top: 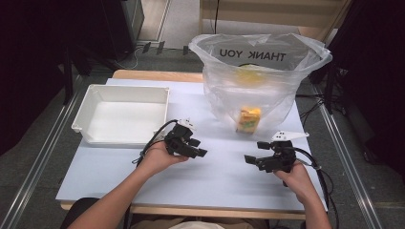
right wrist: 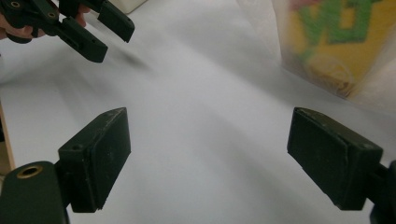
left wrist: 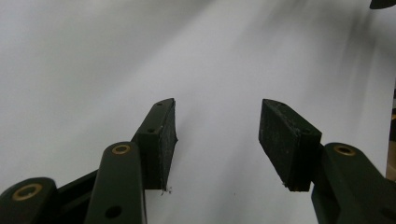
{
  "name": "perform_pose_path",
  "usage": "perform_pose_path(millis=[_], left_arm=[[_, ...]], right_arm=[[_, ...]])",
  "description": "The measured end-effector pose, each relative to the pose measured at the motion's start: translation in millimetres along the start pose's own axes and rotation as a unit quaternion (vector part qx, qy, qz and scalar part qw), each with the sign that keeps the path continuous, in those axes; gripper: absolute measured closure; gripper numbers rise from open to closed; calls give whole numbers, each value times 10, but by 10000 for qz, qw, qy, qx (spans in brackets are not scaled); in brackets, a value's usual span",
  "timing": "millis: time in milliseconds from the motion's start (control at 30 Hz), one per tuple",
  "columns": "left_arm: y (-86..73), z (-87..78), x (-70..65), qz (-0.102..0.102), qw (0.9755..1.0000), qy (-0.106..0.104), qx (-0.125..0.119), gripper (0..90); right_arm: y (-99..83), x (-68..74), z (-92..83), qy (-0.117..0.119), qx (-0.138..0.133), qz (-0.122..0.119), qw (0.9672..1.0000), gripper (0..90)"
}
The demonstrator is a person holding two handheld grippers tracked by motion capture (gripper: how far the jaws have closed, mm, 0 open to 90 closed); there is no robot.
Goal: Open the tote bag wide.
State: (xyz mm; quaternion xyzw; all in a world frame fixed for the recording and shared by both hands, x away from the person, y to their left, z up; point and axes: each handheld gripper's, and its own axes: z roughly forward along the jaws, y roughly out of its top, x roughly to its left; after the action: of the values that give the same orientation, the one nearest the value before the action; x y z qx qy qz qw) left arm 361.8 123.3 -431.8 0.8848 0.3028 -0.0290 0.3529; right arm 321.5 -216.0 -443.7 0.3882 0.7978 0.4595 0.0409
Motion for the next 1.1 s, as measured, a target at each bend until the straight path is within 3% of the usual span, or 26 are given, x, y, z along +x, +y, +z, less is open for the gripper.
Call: perform_pose_path(millis=[133, 233, 400, 667, 833, 1100], left_arm=[[-7, 24, 0, 78, 9999, -57, 55, 460], [-12, 29, 1, 78, 9999, -82, 76, 454], [-17, 32, -10, 48, 9998, -119, 123, 473], [-22, 6, 16, -74, 9999, -130, 26, 485], [-21, -6, 24, -97, 9999, -141, -13, 484], [-14, -8, 23, -168, 9995, -260, 29, 501]], right_arm=[[-9, 63, 45, -103, 114, -257, 9996, 140], [-3, 49, 78, -30, 205, -95, 9997, 140], [11, 33, 70, -26, 255, -202, 9995, 150], [36, 20, 37, 58, 153, -236, 9996, 190], [52, 20, 27, -53, 64, -313, 9995, 219], [85, 39, -13, -82, -58, -214, 9997, 268]])
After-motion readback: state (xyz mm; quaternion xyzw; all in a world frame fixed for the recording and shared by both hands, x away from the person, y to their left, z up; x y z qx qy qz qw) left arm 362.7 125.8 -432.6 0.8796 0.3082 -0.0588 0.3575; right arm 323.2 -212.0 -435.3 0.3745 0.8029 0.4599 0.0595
